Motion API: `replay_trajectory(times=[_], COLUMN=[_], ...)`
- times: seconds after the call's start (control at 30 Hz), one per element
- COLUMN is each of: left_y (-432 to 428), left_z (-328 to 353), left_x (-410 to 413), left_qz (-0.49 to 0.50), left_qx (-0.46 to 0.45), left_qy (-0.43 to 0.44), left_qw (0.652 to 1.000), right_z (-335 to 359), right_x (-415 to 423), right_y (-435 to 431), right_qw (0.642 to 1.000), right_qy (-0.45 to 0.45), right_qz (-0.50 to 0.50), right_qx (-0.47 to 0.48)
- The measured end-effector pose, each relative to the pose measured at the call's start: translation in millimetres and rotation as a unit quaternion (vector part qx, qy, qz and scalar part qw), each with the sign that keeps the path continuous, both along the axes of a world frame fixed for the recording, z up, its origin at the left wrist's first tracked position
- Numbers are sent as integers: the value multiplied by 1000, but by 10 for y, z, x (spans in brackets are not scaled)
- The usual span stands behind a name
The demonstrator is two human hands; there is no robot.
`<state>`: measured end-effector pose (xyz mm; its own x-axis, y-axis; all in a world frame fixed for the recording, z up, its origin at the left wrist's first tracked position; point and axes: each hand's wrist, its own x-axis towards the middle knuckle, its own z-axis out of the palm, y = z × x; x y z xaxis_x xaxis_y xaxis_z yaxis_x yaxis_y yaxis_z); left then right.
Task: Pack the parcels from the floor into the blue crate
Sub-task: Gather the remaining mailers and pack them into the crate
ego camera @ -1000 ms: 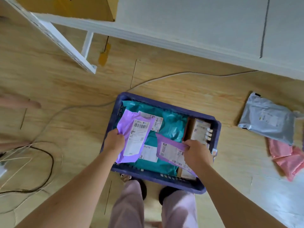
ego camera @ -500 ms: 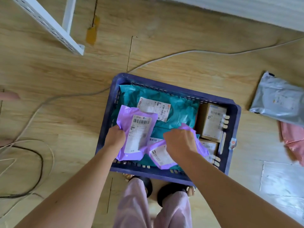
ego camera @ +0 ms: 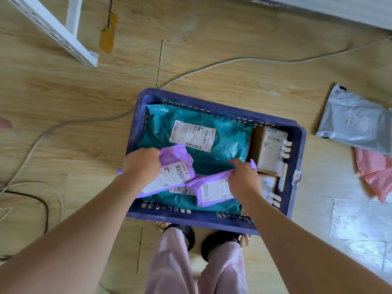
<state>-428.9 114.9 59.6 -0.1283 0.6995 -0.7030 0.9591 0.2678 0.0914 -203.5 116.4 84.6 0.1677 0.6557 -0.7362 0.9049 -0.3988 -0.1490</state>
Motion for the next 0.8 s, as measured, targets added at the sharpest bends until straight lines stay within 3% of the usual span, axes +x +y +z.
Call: replay_trajectory(times=[0.17, 0.33, 0.5, 0.6, 0.7, 0.8], left_y=[67, -88, -219, -222, -203, -271], left_z=[-104, -291, -433, -462, -446, -439], left_x=[111, 184, 295, 326, 365, 437], left_qz=[-179, -224, -256, -263, -261, -243], left_qx=[-21, 27, 72, 58, 144, 270], left_qy=[48, 15, 5, 15, 18, -41], left_qw=[983, 974, 964, 963, 955, 931], right_z=[-128, -243, -366, -402, -453, -486], right_x=[36, 256, 357, 399, 431, 450], right_y=[-64, -15, 102, 161, 149, 98], right_qw=[999, 987, 999, 998, 995, 996], right_qy=[-34, -104, -40, -21, -17, 3], right_qz=[21, 124, -22, -19, 26, 18], right_qx=[30, -4, -13, -54, -97, -86])
